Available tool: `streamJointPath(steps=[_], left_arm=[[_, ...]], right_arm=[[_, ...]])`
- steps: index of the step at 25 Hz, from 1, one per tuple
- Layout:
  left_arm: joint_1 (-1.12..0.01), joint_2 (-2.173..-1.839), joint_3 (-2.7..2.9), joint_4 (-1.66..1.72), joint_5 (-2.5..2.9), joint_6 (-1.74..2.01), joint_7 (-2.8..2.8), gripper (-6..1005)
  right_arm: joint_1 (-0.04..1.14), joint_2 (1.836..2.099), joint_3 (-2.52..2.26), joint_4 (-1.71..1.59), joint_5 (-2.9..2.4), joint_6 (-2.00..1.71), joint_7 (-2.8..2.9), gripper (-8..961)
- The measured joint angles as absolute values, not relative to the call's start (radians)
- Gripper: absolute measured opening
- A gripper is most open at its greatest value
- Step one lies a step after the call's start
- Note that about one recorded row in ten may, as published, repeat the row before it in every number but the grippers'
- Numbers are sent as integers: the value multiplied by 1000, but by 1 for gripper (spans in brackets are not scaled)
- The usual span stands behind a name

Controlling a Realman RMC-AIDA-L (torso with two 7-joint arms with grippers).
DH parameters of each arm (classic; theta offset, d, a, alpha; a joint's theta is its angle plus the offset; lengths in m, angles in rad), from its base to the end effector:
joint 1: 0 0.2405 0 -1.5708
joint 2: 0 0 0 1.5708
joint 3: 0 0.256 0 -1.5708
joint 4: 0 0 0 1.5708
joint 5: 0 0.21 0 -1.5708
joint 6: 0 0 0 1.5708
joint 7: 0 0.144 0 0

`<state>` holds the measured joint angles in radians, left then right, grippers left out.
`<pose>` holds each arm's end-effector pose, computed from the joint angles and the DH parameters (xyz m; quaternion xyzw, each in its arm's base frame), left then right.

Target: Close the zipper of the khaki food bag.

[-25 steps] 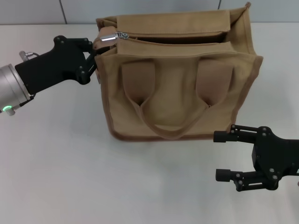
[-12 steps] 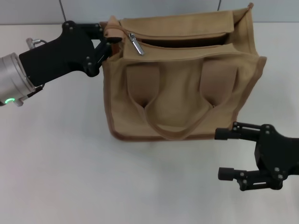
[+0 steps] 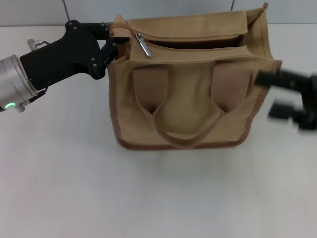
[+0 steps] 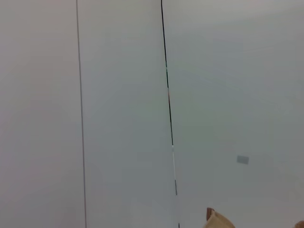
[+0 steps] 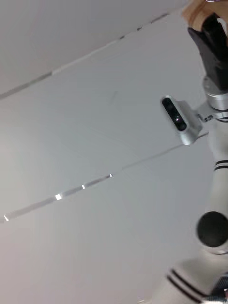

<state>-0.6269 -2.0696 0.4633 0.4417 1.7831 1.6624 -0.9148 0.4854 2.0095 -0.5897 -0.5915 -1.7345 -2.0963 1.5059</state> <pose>-0.2248 0.3490 0.0164 -0.8836 -0.0431 -0.4039 0.2330 0.2355 0.2774 0.0616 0.8702 -0.1876 -0.4551 0.0233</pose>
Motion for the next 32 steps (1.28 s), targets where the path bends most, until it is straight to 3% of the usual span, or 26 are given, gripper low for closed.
streamJointPath(steps=[4,10,16,32], left_arm=[[-628,-2069,464,442,1783,1664,-915,31],[-628,-2071,463,442,1782,1663,-916,31],[-626,-2071,464,438,1781,1668,-917,31],[-620,-2071,463,430,1769,1670,-917,31]], right_arm=[[612,1963,-606,-634,-1740,-2042,1753,791],[755,1940,-693,-646,-1818,-1903,1937,782],[890,1943,-827,-649,-1908,-1731,2089,774],[1000,1952,-950,-645,-1922,-1627,2274,751]])
